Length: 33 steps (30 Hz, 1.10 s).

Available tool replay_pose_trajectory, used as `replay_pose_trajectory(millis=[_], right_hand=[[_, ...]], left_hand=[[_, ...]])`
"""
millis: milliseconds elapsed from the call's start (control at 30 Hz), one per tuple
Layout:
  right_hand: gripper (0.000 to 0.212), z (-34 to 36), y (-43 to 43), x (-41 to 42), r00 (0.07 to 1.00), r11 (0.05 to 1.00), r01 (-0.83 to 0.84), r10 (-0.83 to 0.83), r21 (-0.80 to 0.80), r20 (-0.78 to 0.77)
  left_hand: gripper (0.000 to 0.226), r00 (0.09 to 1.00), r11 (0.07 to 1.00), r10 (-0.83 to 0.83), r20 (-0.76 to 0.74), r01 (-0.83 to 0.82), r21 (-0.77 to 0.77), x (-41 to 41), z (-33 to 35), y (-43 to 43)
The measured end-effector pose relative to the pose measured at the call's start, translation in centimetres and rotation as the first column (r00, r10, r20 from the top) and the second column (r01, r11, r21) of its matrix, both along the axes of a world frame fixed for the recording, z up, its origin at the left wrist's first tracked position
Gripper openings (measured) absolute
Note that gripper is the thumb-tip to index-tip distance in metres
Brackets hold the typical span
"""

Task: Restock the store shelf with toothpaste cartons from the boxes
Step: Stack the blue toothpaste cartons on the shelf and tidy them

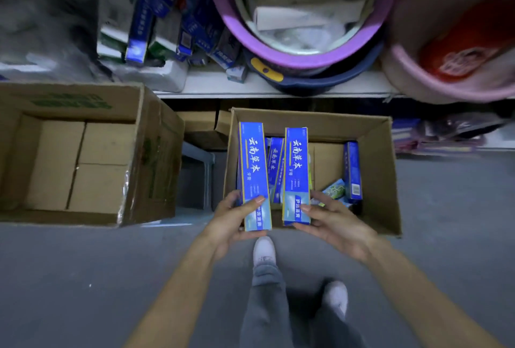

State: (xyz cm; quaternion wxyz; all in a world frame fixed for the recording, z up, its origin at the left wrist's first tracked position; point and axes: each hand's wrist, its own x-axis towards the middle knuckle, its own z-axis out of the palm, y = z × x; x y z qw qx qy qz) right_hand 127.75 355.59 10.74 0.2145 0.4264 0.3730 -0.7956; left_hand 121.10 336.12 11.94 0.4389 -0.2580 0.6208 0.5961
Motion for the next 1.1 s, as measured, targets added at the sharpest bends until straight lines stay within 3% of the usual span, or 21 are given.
replay_pose_trajectory(millis=[300,467,733,967,1100], right_hand=[[0.066,19.0,6.7,4.0,0.91,0.993,-0.121,0.112,0.003,-0.4],[0.048,29.5,10.2,7.1,0.818,0.975,-0.164,0.219,0.149,-0.533],[0.084,46.5,14.3,11.3,0.632,0.935,-0.104,0.326,0.34,-0.703],[0.058,58.3,14.4,9.2,0.507,0.87,0.132,0.353,0.475,-0.786],[0.042,64.5,15.2,4.9,0.496,0.739,0.277,0.437,0.614,-0.75]], left_hand=[[0.038,0.963,0.968,-0.06,-0.263,0.121,0.222,3.9,17.2,7.5],[0.042,0.898,0.957,0.002,-0.439,0.125,0.26,7.7,27.0,10.8],[0.051,0.727,0.935,0.072,-0.682,0.189,0.3,10.7,44.2,15.2],[0.054,0.605,0.898,0.168,-0.779,0.232,0.374,8.7,56.0,17.1],[0.045,0.517,0.912,0.199,-0.832,0.213,0.351,4.9,62.8,16.2]])
